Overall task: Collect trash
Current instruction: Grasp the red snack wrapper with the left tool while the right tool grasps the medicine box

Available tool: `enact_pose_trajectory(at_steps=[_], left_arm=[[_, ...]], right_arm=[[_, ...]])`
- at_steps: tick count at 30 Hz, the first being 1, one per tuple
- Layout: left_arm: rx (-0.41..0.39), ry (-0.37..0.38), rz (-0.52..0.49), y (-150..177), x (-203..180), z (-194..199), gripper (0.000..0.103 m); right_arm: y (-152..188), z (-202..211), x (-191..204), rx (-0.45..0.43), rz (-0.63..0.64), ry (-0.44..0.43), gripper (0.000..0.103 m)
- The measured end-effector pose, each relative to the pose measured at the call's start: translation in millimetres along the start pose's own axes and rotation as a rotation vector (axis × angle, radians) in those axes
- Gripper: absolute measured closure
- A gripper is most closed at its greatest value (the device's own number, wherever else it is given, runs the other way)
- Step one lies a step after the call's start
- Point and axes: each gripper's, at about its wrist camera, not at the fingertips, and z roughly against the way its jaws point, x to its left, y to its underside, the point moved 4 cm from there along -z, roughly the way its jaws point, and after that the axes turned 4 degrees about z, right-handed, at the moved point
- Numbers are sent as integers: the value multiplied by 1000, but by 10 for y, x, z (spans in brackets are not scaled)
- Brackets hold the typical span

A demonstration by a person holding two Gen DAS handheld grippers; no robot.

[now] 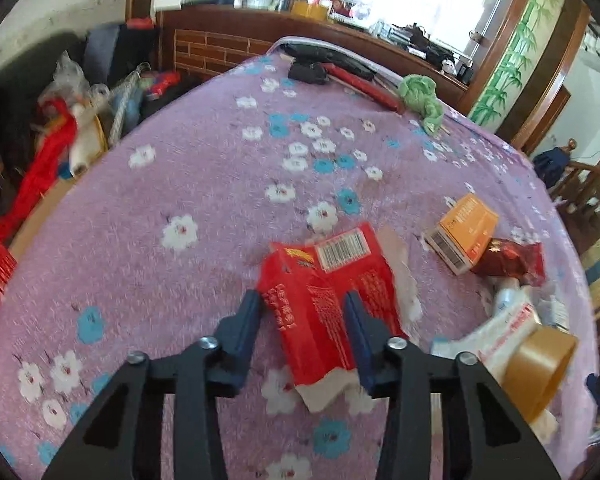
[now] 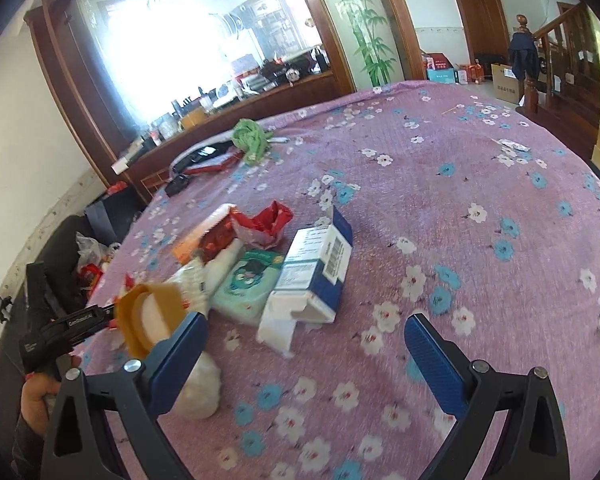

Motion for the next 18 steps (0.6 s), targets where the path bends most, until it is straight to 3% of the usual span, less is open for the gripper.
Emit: enact_pose_trajectory(at_steps=[1,3,5,8,14,18], left_arm=[[3,5,4,-6,-31,-24,71],[8,36,17,-2,-63,-42,77],[0,59,17,10,-105,-51,79],[-7,76,-6,31,-146,-24,82],[9,109,-34,90,-81,128,86],[19,118,-51,175,-38,219,86]], right_arm=[[-29,-64,-12,12,-3,-2,8],[-99,-207,-29,39,-14,-15,25],[-174,-363,-21,66,-26,-24,34],[-251,-557,46,95,-35,-45,36],[-154,-863,154,180,0,-5,46],[-140,-800,113,151,-1,2,60]])
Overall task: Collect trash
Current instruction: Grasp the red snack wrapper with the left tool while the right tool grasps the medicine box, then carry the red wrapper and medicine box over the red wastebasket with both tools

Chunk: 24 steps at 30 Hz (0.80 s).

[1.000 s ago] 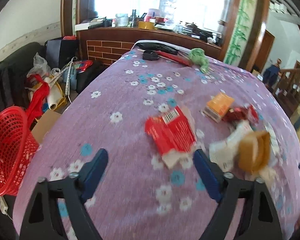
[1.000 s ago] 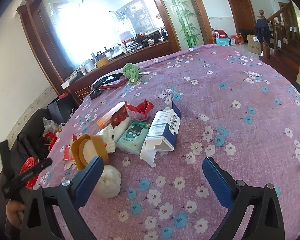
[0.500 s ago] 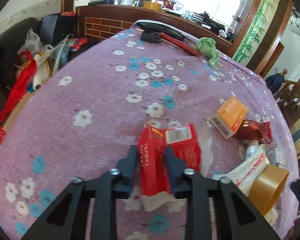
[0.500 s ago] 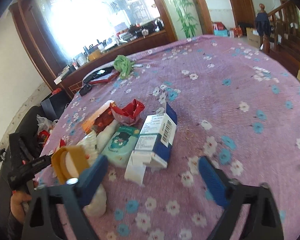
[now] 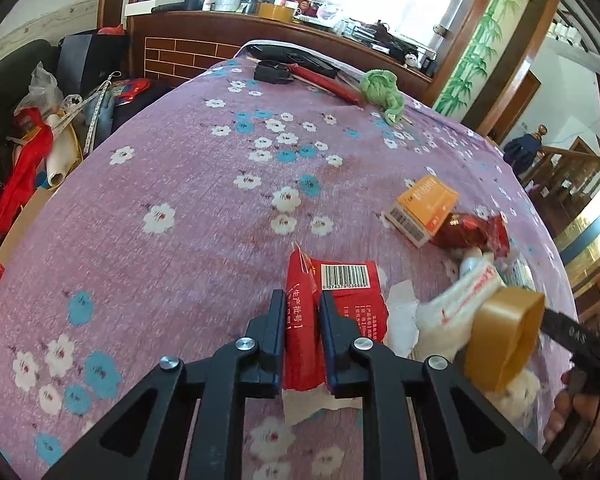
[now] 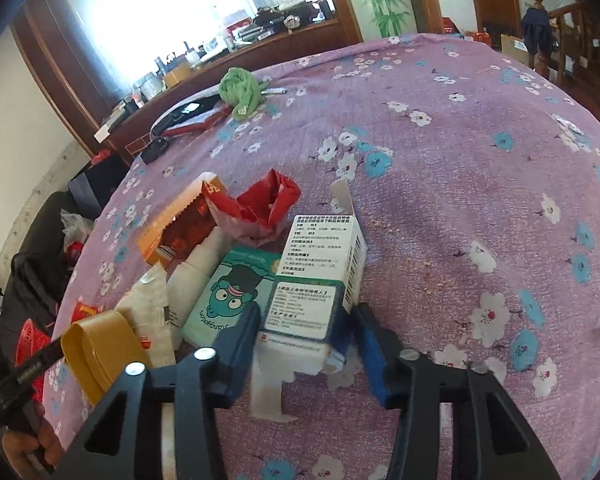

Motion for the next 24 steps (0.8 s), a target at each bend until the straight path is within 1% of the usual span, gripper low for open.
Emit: enact_pose_trajectory(at_steps=[2,5,8,9,11,14,17,19,21,24], left_arm=[[3,4,-10,51,-7,42,86],[16,19,-10,141,-4,99,86],[43,23,8,215,38,104,81],[50,17,12,250,55,99,78],[47,22,8,285,58,109,76],[47,6,-10,321,29,129,75],[38,-27,-44,344,-18,129,75],[30,-42,-66,370,-47,140,77],[23,-39,-79,392,-70,152,80],[-7,-15,-76,383,-78,248,88]], right_arm=[[18,39,-28,-11,6,9,63],[55,97,-76,-16,-5,6,64],[86,154,-102,-20,-11,1,64],[97,181,-110,-25,-14,-2,64],[119,236,-110,-38,-15,-3,64],[149,329,-100,-59,-20,-11,64],[167,409,-75,-72,-23,-26,64],[179,471,-49,-82,-21,-33,64],[187,534,-25,-97,-13,-30,64],[197,619,13,-119,-2,-24,64]])
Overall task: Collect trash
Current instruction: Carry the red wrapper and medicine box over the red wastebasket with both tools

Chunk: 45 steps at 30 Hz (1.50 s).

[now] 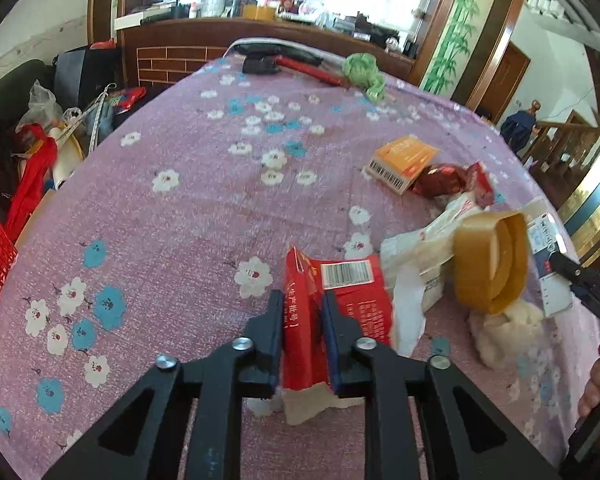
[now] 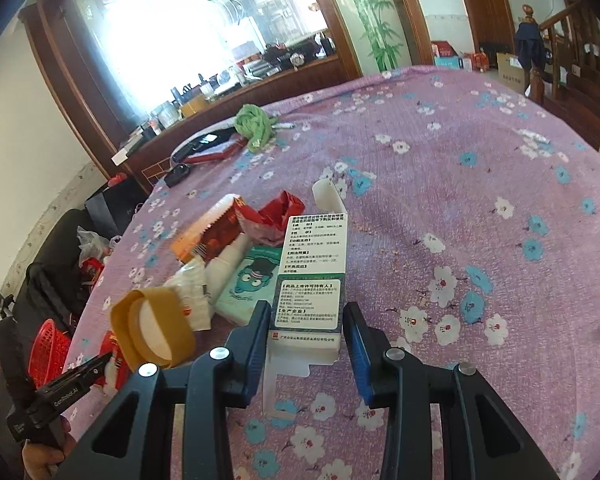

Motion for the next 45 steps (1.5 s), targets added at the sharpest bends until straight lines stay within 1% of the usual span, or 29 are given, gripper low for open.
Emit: enact_pose_trajectory(at_steps=[2,6,12,17,28,34,38,45], left_arm=[[-9,24,12,-21,17,82,90],[-27,30,23,-15,75,212,91],[-41,45,40,31,187,393,91],[-73,36,62,61,330,599,91],[-132,-37,69,156,656,949,91],[-139,-74,53,173,775,1071,91],[-164,-110,30,159,829,1190,91],[-212,-126,45,145,953,1374,91]], right_arm=[[-9,64,37,-13,6,-4,64],[-31,176,136,-41,27,-7,64],[-30,349,351,-71,55,-48,64],[-33,447,525,-90,75,-89,64],[102,432,1029,-65,129,-196,63],[171,413,1252,-54,166,-230,63],[224,409,1386,-52,176,-257,63],[295,397,1611,-39,222,-284,63]])
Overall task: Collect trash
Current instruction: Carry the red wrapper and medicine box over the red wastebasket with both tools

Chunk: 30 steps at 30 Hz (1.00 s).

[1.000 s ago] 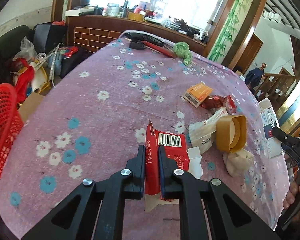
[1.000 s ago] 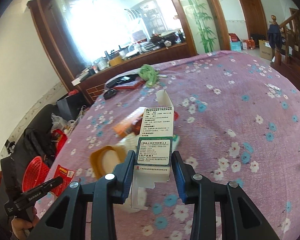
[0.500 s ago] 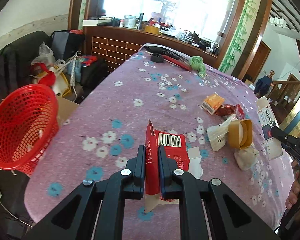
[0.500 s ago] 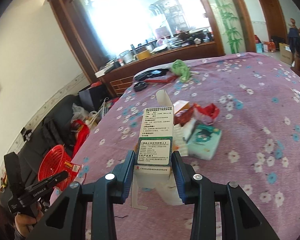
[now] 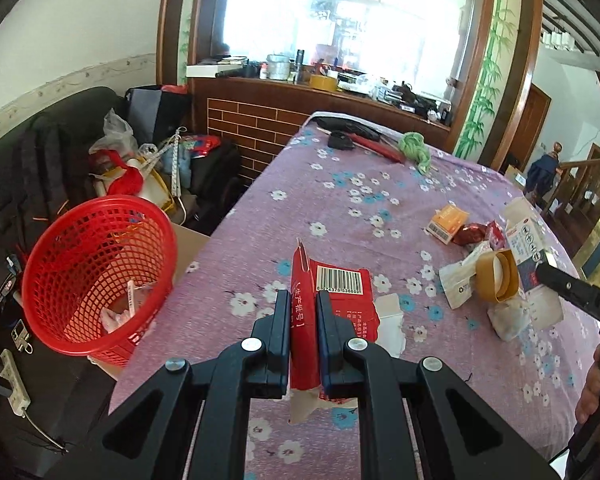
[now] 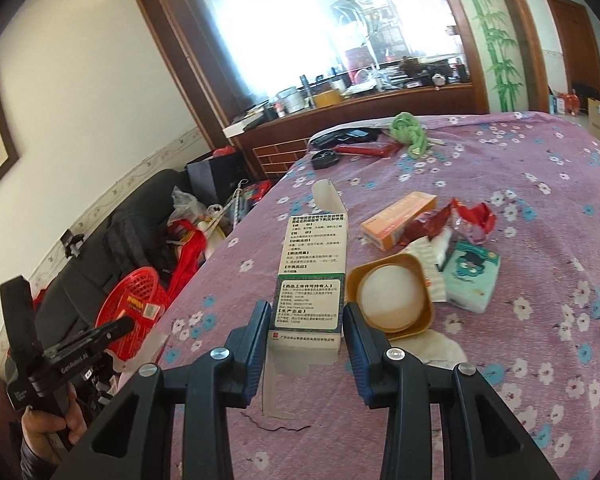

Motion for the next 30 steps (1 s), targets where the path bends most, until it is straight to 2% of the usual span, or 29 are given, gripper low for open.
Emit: enact_pose_trajectory(at_steps=[11,20,30], left_arm=[[-20,-46,12,-39,305,101,91],[-60,-106,57,-75,747,273,91],[-64,-175,103,-63,1188,330,91]], right_arm=[[59,-98,296,29,54,-28,63],[90,-222,561,49,85,-59,63],[145,-420,953,79,130,-125,63]])
